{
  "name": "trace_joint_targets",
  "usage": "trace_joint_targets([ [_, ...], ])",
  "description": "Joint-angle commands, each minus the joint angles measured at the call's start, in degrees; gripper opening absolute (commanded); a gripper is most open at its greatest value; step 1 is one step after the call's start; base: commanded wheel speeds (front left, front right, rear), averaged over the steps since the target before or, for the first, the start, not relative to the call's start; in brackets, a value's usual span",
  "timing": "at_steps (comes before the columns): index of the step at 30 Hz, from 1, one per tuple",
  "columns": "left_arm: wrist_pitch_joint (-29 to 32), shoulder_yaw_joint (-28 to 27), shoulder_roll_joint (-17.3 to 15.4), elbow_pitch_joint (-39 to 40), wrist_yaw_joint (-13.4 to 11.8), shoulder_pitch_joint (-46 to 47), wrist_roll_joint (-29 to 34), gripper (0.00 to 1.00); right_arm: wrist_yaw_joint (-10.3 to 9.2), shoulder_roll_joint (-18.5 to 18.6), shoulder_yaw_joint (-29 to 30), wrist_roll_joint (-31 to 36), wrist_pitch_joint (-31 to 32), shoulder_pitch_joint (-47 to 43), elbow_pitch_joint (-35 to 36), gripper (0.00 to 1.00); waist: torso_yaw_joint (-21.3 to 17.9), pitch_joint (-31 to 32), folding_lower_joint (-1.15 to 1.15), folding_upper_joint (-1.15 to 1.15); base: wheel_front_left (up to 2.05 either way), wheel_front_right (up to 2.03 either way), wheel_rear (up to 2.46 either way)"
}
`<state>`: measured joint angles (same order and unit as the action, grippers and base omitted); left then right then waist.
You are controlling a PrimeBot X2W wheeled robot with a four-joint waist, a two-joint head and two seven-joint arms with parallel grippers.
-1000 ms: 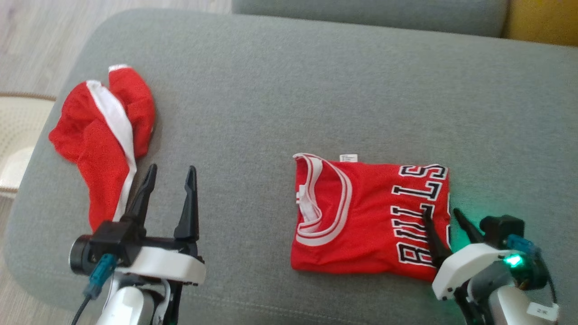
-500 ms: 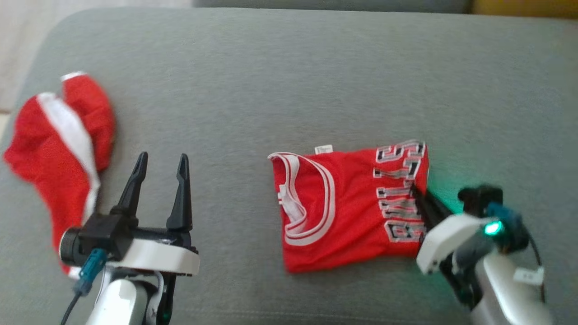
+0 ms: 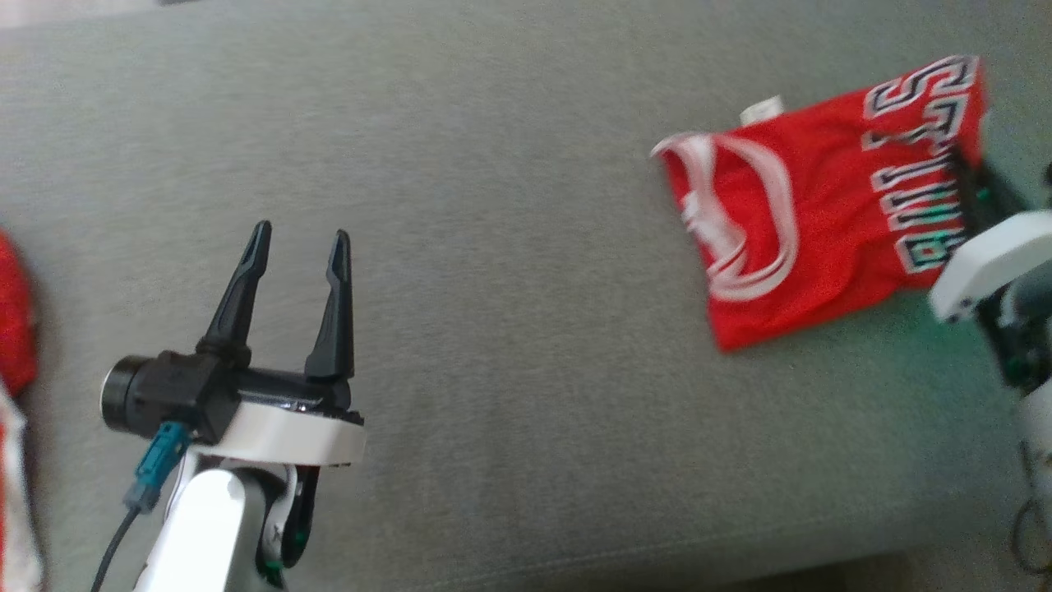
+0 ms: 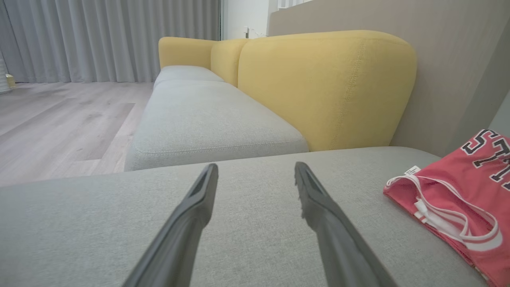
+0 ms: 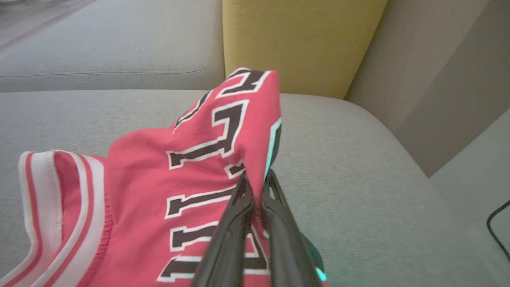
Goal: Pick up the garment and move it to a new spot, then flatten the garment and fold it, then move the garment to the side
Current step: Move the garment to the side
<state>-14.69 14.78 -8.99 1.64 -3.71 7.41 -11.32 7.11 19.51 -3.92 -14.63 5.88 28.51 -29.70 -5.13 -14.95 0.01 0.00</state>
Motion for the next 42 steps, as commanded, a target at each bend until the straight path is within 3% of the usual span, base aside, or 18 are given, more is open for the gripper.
trace_joint_targets([
  [1, -0.30, -1.83, -0.49, 2.11, 0.28, 2.27, 0.47, 1.00, 0.37, 1.91, -0.17, -0.19, -0.51, 2.23, 1.31, 0.00, -2.72, -2.28, -0.01, 0.00, 0.00, 0.00, 0.00],
  [10, -0.27, -0.80, -1.70, 2.83, 2.23, 6.41, 1.86, 1.00, 0.37, 5.42, 1.23, -1.10, -0.87, 10.79, -2.08, 0.00, -8.54, -9.01, -0.01, 0.00, 0.00, 0.00, 0.00],
  [18, 0.34, 1.53, -2.37, 2.92, 4.32, 12.32, 3.25, 1.00, 0.37, 6.01, 3.74, 0.09, -1.87, 15.28, -5.48, 0.00, -9.32, -15.08, -0.01, 0.00, 0.00, 0.00, 0.00],
  [27, 0.34, 2.57, -2.76, 1.98, 5.22, 15.18, 3.55, 1.00, 0.37, 5.34, 7.23, 3.24, -2.88, 18.41, -11.79, 0.00, -8.57, -17.78, -0.01, 0.00, 0.00, 0.00, 0.00],
  [28, 0.31, 2.54, -2.81, 1.81, 5.22, 15.25, 3.48, 1.00, 0.37, 5.21, 7.44, 3.58, -3.27, 18.63, -12.36, 0.41, -8.51, -17.77, -0.01, 0.00, 0.00, 0.00, 0.00],
  [30, 0.24, 2.47, -2.85, 1.47, 5.13, 15.22, 3.35, 1.00, 0.37, 4.83, 7.68, 4.03, -4.06, 18.97, -13.45, 0.40, -8.45, -17.53, -0.01, 0.00, 0.00, 0.00, 0.00],
  [31, 0.16, 2.39, -2.84, 1.04, 5.02, 15.00, 3.16, 1.00, 0.37, 4.27, 7.75, 4.51, -4.82, 19.11, -14.54, 0.76, -8.39, -16.87, -0.01, 0.00, 0.00, 0.00, 0.00],
  [32, 0.12, 2.33, -2.85, 0.85, 4.95, 14.80, 3.05, 1.00, 0.37, 3.95, 7.71, 4.87, -5.08, 19.06, -14.99, 1.00, -8.39, -16.49, -0.01, 0.00, 0.00, 0.00, 0.00],
  [37, -0.04, 2.12, -2.62, 0.09, 4.53, 13.58, 2.56, 1.00, 0.37, 2.87, 8.02, 6.16, -7.04, 18.02, -15.64, 1.00, -8.16, -13.86, -0.01, 0.00, 0.00, 0.00, 0.00],
  [42, -0.22, 0.73, -2.20, -0.96, 2.93, 9.89, 1.53, 1.00, 0.37, -1.59, 7.03, 6.04, -12.15, 11.70, -7.99, 1.00, -7.46, -7.91, -0.01, 0.00, 0.00, 0.00, 0.00],
])
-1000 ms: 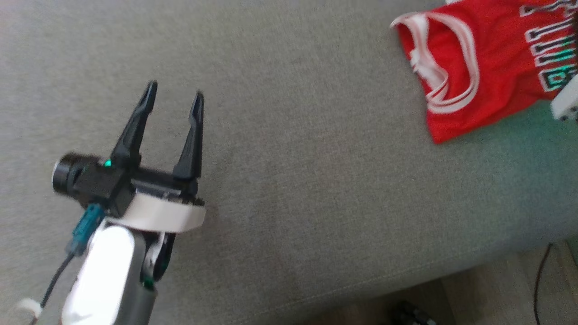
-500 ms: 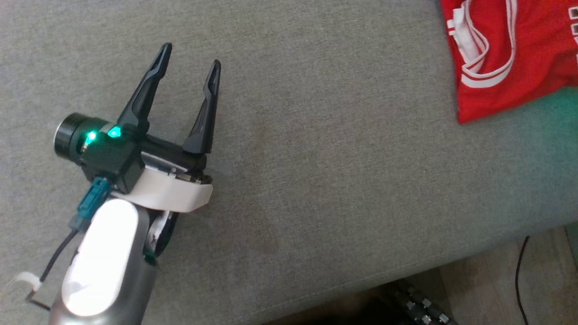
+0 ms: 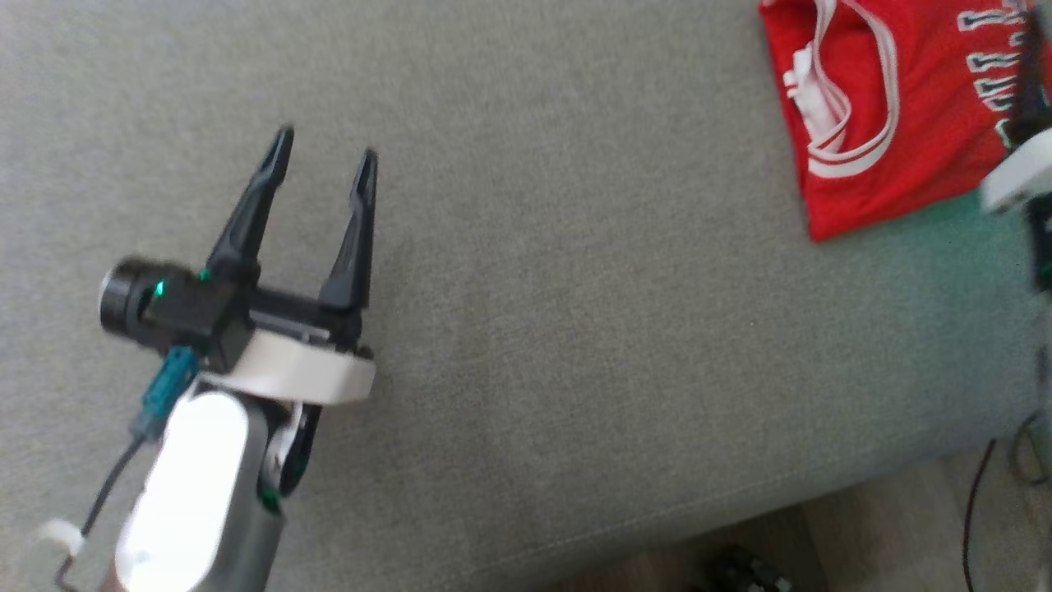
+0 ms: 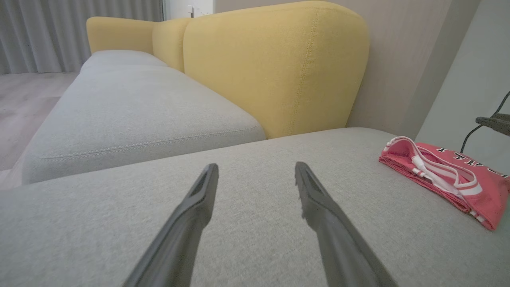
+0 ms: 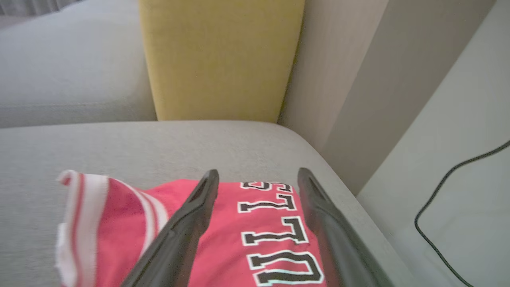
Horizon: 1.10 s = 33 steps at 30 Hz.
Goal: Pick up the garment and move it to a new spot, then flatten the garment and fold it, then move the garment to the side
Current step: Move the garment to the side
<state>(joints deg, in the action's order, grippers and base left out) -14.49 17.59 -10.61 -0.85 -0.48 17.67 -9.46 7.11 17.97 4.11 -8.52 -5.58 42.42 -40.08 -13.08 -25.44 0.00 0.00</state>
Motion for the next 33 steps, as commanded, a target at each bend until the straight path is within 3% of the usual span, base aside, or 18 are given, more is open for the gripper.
trace_joint_targets([
  [1, -0.43, -2.08, -0.59, 1.53, -0.30, -0.37, -0.33, 1.00, 0.37, -0.06, -1.00, -0.07, -0.69, -2.21, 2.39, 1.00, 0.49, 2.59, 0.00, 0.00, 0.00, 0.00, 0.00],
  [10, -0.49, -4.29, -0.55, 1.36, -2.44, -7.06, -1.59, 1.00, 0.37, -10.57, -5.36, -1.32, 0.13, -20.55, 25.95, 1.00, 4.25, 9.83, 0.00, 0.00, 0.00, 0.00, 0.00],
  [14, -0.50, -5.72, -0.94, 1.48, -3.30, -10.03, -1.99, 1.00, 0.37, -13.34, -9.28, -1.87, 1.43, -26.28, 33.38, 1.00, 6.53, 12.21, 0.00, 0.00, 0.00, 0.00, 0.00],
  [19, -0.50, -7.36, -1.26, 1.80, -4.35, -13.73, -2.44, 1.00, 0.37, -14.57, -11.46, -1.17, 2.55, -30.70, 38.24, 1.00, 9.12, 15.40, 0.00, 0.00, 0.00, 0.00, 0.00],
  [33, -0.39, -7.81, -1.44, 1.64, -5.94, -23.02, -3.07, 1.00, 0.37, -15.07, -9.19, 0.01, 5.46, -42.62, 43.75, 1.00, 12.64, 24.74, 0.00, 0.00, 0.00, 0.00, 0.00],
])
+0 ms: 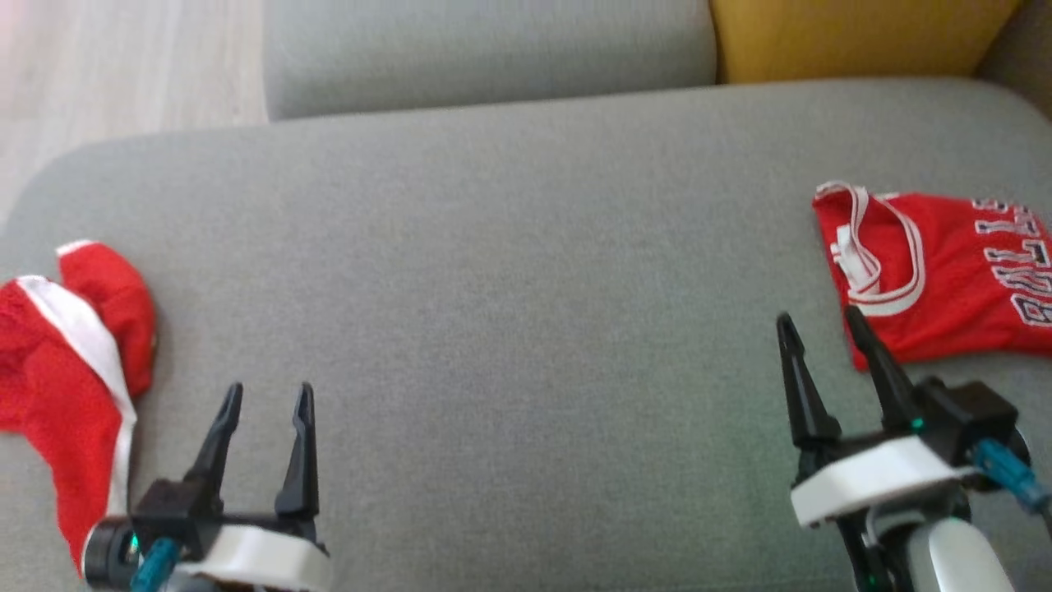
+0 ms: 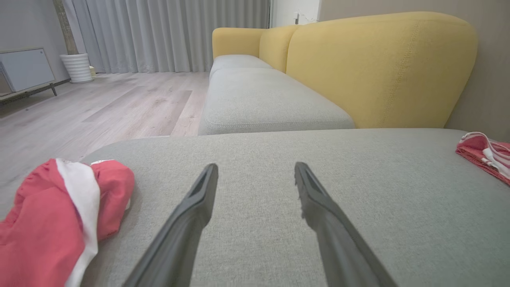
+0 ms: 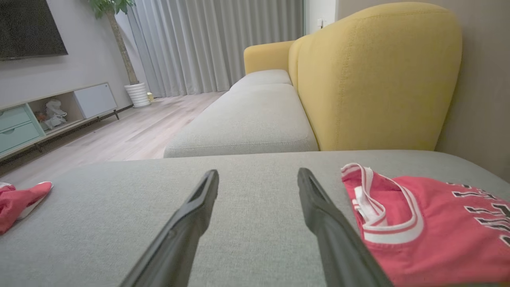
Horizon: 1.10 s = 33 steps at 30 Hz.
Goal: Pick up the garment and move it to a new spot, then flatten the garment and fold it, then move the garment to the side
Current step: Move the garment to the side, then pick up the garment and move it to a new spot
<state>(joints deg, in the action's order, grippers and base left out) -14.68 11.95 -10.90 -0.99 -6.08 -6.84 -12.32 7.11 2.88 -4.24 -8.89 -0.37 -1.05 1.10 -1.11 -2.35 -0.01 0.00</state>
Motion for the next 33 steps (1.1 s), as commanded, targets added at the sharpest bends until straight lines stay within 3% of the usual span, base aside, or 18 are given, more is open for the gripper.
trace_joint_targets([
  [1, -0.12, -2.09, -1.20, 1.78, -0.41, 0.94, -0.24, 1.00, 0.37, 0.01, -0.70, 0.27, 0.53, 0.11, 2.94, 1.00, 0.71, 2.21, 0.01, 0.00, 0.00, 0.00, 0.00],
  [33, 1.12, -0.66, -1.94, 1.94, -1.96, -1.18, -0.70, 1.00, 0.37, 0.00, 0.33, 0.57, 3.82, -4.93, 6.27, 1.00, 0.80, 5.10, 0.01, 0.00, 0.00, 0.00, 0.00],
])
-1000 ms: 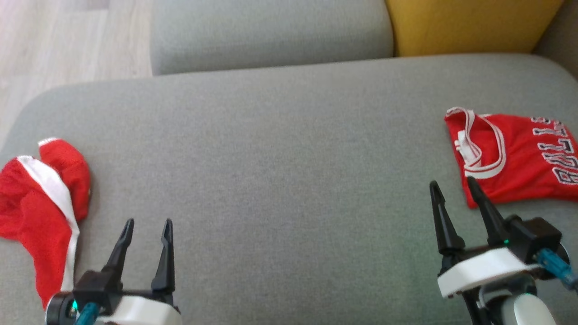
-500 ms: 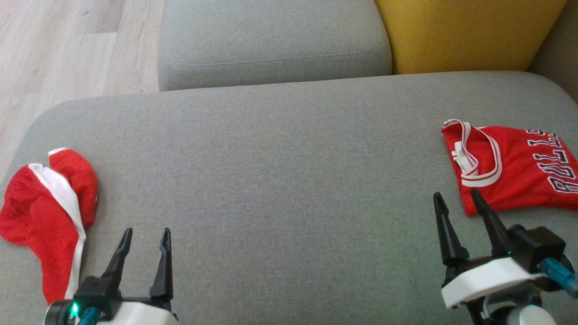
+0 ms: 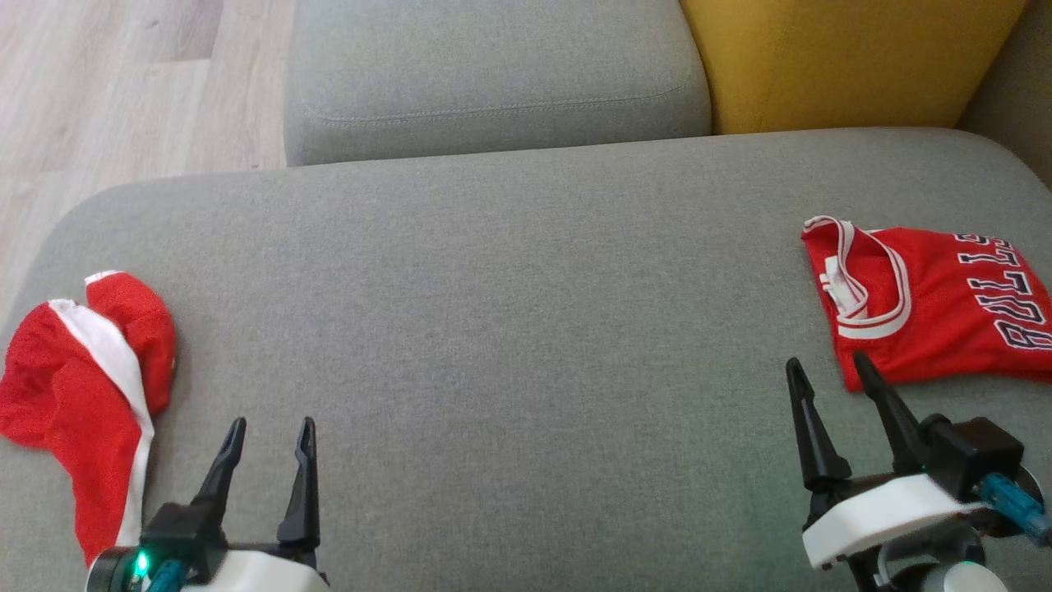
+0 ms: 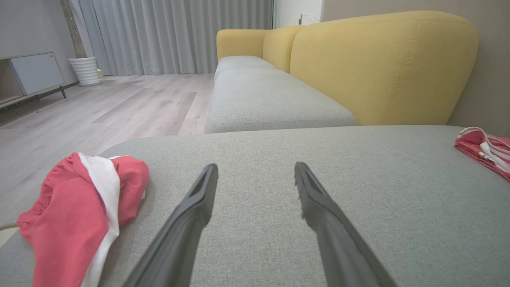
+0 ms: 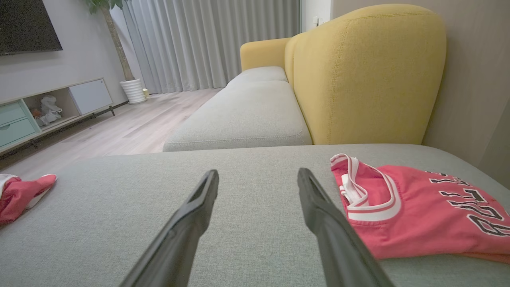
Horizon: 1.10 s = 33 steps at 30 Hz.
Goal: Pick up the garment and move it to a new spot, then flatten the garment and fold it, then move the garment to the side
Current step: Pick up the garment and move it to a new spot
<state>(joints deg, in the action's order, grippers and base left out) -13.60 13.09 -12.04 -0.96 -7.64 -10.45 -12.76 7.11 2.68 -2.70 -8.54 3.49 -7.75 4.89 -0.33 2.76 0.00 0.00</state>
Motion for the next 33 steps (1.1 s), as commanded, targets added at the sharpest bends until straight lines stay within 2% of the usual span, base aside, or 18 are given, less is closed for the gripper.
trace_joint_targets([
  [1, 0.06, -1.75, -0.85, 1.93, -0.43, 2.51, -0.25, 1.00, 0.37, 0.21, -1.17, 0.20, -0.02, 1.74, 2.51, 1.00, 0.08, -0.03, 0.00, 0.00, 0.00, 0.00, 0.00],
  [9, 0.24, -1.02, -0.57, 2.35, -0.48, 4.25, -0.28, 1.00, 0.37, 0.20, -0.17, 0.07, -0.44, 0.82, 3.31, 1.00, 3.08, -0.34, 0.00, 0.00, 0.00, 0.00, 0.00],
  [15, 0.08, -0.77, -0.28, 2.47, -0.30, 6.12, -0.64, 1.00, 0.37, 0.20, -1.02, 0.37, -0.35, 0.15, 5.00, 1.00, 9.82, -0.42, 0.00, 0.00, 0.00, 0.00, 0.00],
  [17, -0.12, -0.89, -0.49, 1.86, 0.08, 6.95, -0.91, 1.00, 0.37, 0.20, -1.41, -0.12, -0.53, -0.27, 5.21, 1.00, 14.02, -0.49, 0.00, 0.00, 0.00, 0.00, 0.00],
  [23, -0.48, -1.64, -1.00, 1.60, -0.13, 7.02, -1.21, 1.00, 0.37, 0.20, -2.28, 0.24, -0.86, 0.20, 5.31, 1.00, 20.31, -0.53, 0.00, 0.00, 0.00, 0.00, 0.00],
  [33, -0.63, -2.19, -1.42, 2.46, -1.08, 6.24, -1.29, 1.00, 0.37, 0.20, -2.71, 1.02, -0.78, 0.98, 5.21, 1.00, 23.88, -0.81, 0.00, 0.00, 0.00, 0.00, 0.00],
])
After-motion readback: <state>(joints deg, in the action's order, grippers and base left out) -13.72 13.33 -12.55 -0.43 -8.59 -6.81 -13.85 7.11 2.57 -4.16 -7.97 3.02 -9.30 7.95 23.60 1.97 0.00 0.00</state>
